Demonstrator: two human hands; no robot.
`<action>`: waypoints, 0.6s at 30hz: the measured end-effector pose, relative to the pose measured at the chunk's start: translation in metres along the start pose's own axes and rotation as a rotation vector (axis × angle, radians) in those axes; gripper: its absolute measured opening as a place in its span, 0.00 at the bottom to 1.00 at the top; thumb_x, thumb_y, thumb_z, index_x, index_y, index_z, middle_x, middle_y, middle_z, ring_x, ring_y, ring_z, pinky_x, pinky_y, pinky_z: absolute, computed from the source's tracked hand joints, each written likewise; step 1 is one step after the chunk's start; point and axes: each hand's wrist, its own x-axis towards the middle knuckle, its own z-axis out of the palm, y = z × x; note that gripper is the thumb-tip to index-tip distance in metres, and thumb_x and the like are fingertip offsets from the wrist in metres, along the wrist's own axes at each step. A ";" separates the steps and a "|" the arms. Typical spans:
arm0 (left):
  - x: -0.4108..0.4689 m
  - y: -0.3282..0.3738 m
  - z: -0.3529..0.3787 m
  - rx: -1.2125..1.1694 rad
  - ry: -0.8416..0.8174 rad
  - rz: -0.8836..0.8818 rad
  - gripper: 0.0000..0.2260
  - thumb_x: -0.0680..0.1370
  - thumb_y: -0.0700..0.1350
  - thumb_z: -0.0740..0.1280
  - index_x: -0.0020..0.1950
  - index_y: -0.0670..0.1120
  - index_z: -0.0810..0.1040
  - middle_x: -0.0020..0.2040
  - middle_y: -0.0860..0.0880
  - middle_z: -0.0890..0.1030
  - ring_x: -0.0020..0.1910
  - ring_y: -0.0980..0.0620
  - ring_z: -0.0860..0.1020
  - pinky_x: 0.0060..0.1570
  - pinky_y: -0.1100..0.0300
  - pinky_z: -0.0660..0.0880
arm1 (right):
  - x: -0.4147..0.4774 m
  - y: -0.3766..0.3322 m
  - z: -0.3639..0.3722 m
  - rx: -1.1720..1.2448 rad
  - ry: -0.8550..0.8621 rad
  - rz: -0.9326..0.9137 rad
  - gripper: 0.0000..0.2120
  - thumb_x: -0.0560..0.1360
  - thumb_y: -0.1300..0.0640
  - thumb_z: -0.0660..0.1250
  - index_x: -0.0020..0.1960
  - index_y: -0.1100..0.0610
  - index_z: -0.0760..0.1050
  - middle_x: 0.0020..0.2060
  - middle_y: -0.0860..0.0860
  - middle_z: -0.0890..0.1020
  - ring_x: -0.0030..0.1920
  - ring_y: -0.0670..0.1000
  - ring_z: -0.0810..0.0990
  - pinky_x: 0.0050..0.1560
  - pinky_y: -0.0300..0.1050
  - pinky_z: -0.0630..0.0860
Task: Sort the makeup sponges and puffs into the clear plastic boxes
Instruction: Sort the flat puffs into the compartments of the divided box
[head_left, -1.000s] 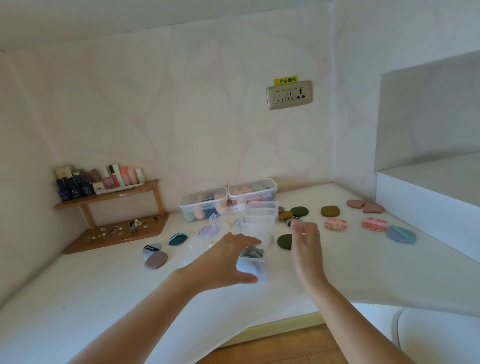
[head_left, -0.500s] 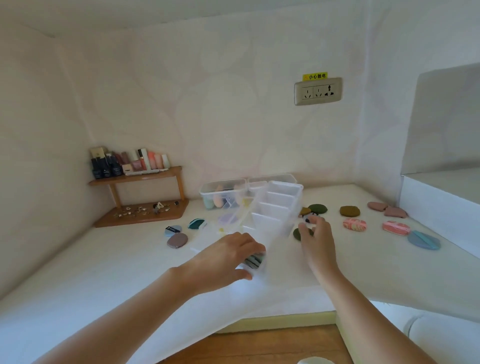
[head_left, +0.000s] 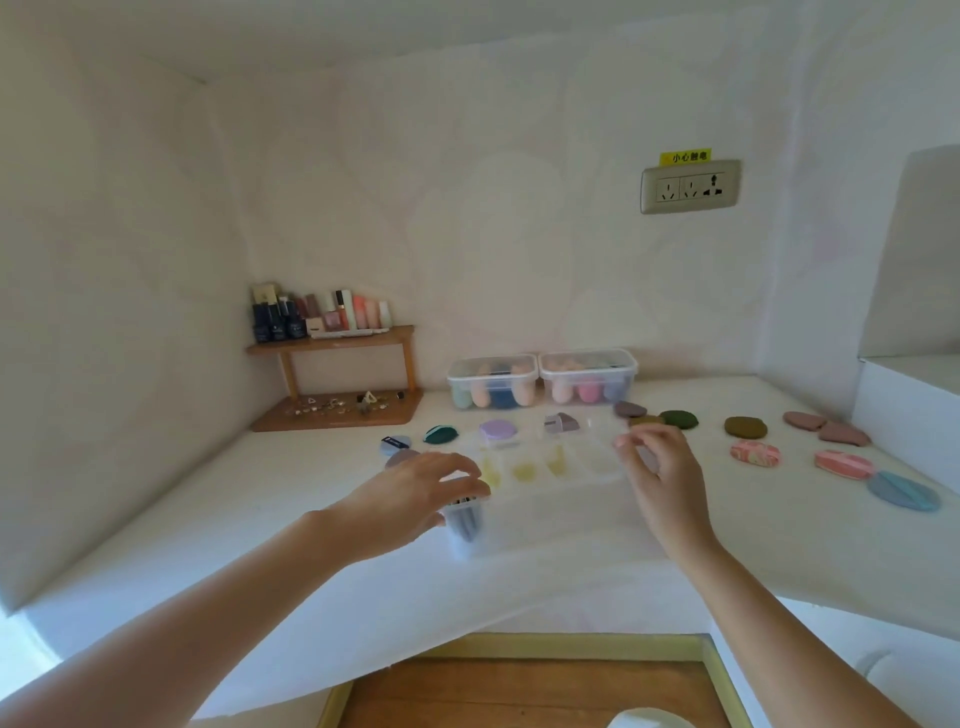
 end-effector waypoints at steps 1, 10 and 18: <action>0.001 -0.001 0.001 -0.103 0.021 -0.057 0.25 0.74 0.38 0.69 0.67 0.58 0.70 0.68 0.57 0.69 0.65 0.54 0.70 0.62 0.54 0.71 | 0.001 0.002 0.001 -0.017 0.019 0.004 0.07 0.76 0.59 0.67 0.47 0.63 0.80 0.47 0.48 0.76 0.50 0.50 0.77 0.46 0.22 0.67; 0.037 -0.073 0.034 -0.708 0.197 -0.722 0.21 0.73 0.30 0.59 0.49 0.57 0.75 0.59 0.50 0.74 0.56 0.51 0.74 0.48 0.62 0.74 | 0.011 0.009 0.009 -0.147 -0.044 -0.044 0.16 0.75 0.46 0.64 0.41 0.59 0.72 0.48 0.51 0.74 0.44 0.49 0.75 0.39 0.39 0.66; 0.055 -0.142 0.073 -0.576 0.079 -0.912 0.12 0.77 0.38 0.65 0.58 0.48 0.78 0.63 0.49 0.77 0.59 0.48 0.74 0.54 0.60 0.70 | 0.037 0.025 0.022 -0.313 -0.059 -0.247 0.30 0.75 0.34 0.55 0.44 0.63 0.73 0.45 0.51 0.71 0.34 0.48 0.73 0.30 0.28 0.64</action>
